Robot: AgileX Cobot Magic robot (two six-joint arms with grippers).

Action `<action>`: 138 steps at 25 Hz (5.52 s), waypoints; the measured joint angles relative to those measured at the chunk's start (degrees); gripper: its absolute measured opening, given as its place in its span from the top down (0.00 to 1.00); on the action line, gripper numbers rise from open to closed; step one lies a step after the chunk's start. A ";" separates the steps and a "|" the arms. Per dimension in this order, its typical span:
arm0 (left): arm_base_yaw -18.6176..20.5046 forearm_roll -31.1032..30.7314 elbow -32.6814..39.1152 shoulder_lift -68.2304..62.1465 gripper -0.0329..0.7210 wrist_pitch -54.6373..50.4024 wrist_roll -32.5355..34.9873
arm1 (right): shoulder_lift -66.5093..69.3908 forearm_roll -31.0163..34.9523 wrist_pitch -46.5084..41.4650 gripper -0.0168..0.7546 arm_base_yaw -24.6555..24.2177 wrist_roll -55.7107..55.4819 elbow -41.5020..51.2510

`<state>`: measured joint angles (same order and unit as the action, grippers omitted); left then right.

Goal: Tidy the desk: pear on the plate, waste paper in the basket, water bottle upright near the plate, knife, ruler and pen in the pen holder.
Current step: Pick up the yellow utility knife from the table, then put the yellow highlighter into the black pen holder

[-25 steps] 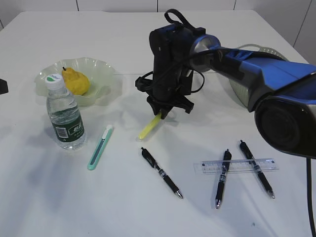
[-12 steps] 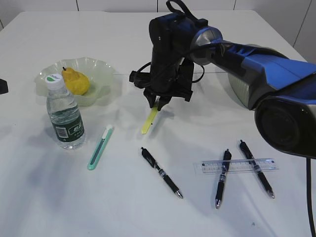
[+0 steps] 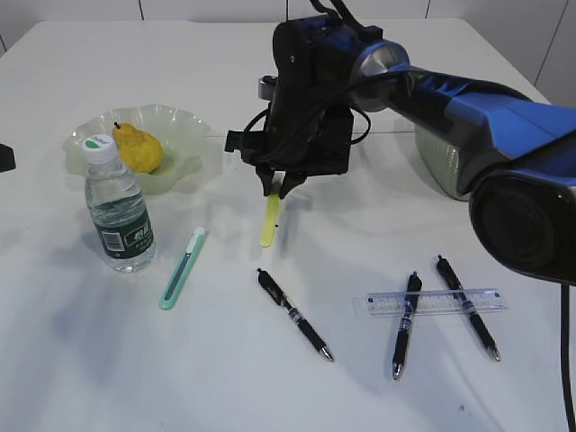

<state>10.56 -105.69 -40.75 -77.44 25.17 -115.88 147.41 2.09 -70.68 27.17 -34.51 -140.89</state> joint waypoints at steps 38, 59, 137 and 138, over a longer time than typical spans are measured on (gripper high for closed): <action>0.00 0.00 0.00 0.00 0.24 2.67 0.00 | -23.25 -12.12 -0.21 0.84 -0.12 18.47 31.39; 0.00 0.00 0.00 0.00 0.24 2.67 0.00 | -29.50 -13.45 15.52 0.84 -7.12 17.62 37.59; 0.00 0.00 0.00 0.00 0.24 2.67 0.59 | -8.87 -17.97 90.70 0.84 -13.12 22.92 36.69; 0.00 0.00 0.00 0.00 0.24 2.57 0.59 | -8.87 -17.97 90.70 0.83 -13.12 22.92 36.69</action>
<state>10.56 -105.69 -40.75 -77.44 27.74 -115.29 138.54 -15.88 20.02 14.06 -11.59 -104.20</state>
